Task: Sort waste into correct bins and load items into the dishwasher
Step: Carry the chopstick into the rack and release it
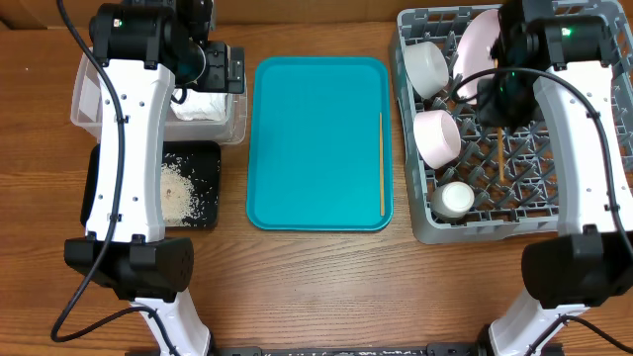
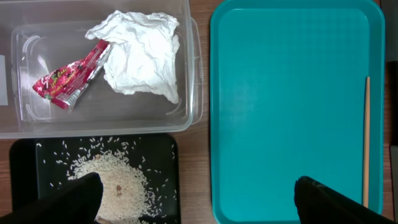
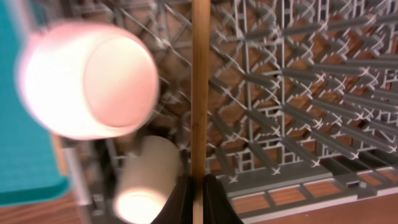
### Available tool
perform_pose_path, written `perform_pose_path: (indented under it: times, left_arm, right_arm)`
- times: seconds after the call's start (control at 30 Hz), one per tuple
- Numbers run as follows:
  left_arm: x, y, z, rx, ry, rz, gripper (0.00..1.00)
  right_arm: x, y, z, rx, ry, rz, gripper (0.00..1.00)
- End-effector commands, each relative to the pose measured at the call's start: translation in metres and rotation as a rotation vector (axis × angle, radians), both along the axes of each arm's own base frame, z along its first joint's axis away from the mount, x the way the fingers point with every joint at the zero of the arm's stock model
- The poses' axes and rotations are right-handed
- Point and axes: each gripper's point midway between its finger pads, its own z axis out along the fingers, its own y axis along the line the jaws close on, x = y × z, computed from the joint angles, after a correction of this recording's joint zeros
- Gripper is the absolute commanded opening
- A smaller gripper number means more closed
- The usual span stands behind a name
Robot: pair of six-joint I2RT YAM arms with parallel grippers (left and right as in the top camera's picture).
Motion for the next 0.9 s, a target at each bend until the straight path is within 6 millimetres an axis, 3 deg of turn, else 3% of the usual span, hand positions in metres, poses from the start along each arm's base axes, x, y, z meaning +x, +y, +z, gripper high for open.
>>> perform_pose_path:
  times: [0.0, 0.2, 0.3, 0.4, 0.67, 0.73, 0.87]
  left_arm:
    - [0.001, -0.002, 0.004, 0.000, -0.015, 0.013, 1.00]
    - [0.001, -0.002, 0.004, 0.001, -0.015, 0.013, 1.00]
    - [0.001, -0.002, 0.004, 0.000, -0.015, 0.013, 1.00]
    - [0.001, -0.002, 0.004, 0.000, -0.015, 0.013, 1.00]
    - [0.001, -0.002, 0.004, 0.000, -0.015, 0.013, 1.00]
    - [0.001, -0.002, 0.004, 0.001, -0.015, 0.013, 0.99]
    - [0.001, -0.002, 0.004, 0.000, -0.015, 0.013, 1.00]
  right_arm:
    - [-0.010, -0.011, -0.019, -0.018, 0.067, 0.053, 0.04]
    - [-0.034, -0.025, -0.057, -0.012, 0.189, 0.015, 0.04]
    - [-0.035, -0.027, -0.065, -0.011, 0.195, 0.010, 0.08]
    - [-0.032, -0.027, -0.064, -0.012, 0.182, 0.009, 0.18]
    - [-0.029, -0.024, -0.060, 0.007, 0.166, -0.001, 0.20]
    - [-0.025, -0.015, -0.053, 0.056, 0.146, 0.002, 0.20]
    - [-0.008, 0.023, -0.024, 0.235, 0.053, 0.052, 0.23]
